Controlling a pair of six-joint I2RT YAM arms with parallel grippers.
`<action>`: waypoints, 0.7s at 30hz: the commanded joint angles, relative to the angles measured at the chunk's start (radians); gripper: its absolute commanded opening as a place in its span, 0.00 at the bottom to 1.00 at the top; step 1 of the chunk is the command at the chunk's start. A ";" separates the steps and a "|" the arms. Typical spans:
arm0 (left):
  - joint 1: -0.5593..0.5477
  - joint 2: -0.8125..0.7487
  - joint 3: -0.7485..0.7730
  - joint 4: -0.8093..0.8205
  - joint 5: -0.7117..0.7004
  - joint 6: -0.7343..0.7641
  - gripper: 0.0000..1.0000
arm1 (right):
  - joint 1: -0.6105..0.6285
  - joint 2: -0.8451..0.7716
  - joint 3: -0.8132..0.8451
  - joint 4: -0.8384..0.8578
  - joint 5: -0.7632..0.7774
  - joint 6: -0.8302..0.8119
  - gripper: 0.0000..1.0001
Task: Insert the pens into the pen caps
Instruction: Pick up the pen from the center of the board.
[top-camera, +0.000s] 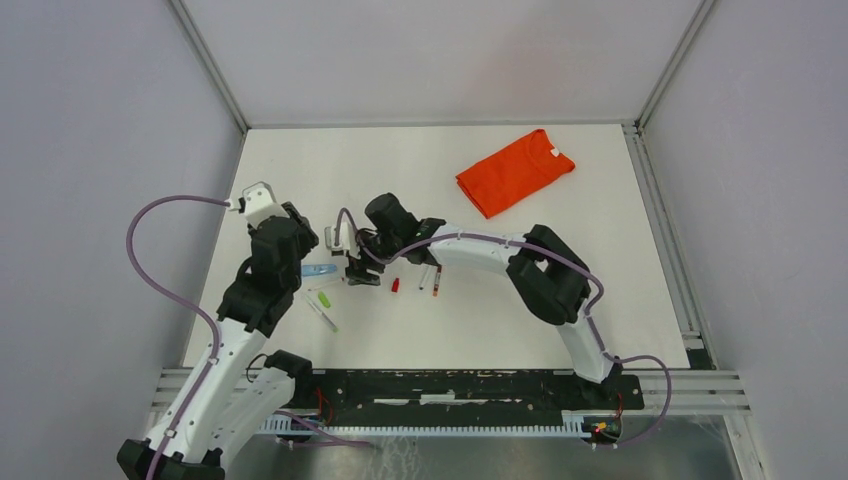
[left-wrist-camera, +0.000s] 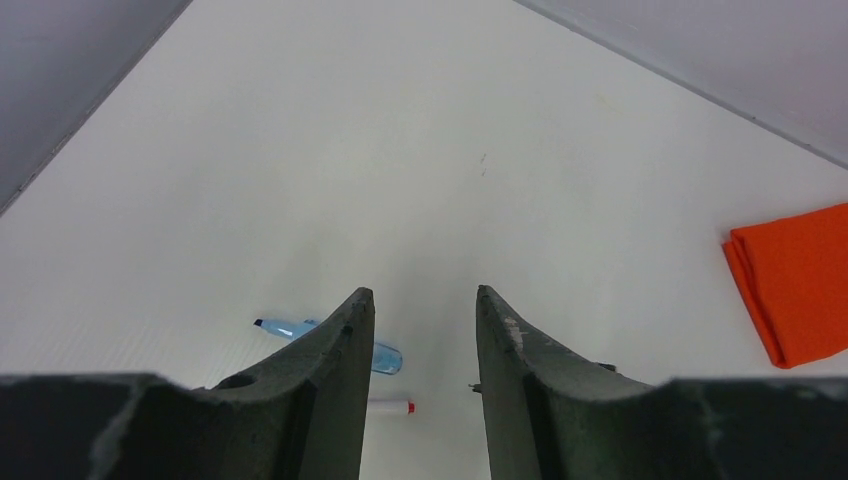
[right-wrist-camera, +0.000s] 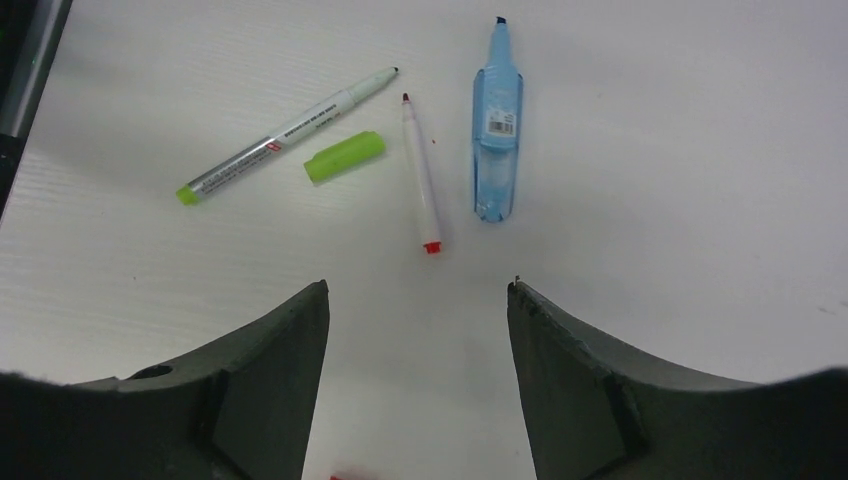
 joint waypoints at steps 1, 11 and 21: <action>0.006 -0.035 -0.009 0.045 -0.035 0.038 0.48 | 0.020 0.093 0.124 -0.036 -0.052 -0.022 0.70; 0.005 -0.046 -0.011 0.046 -0.041 0.039 0.48 | 0.025 0.251 0.265 -0.013 -0.061 0.031 0.64; 0.004 -0.045 -0.013 0.047 -0.038 0.041 0.48 | 0.029 0.319 0.311 0.001 -0.073 0.064 0.54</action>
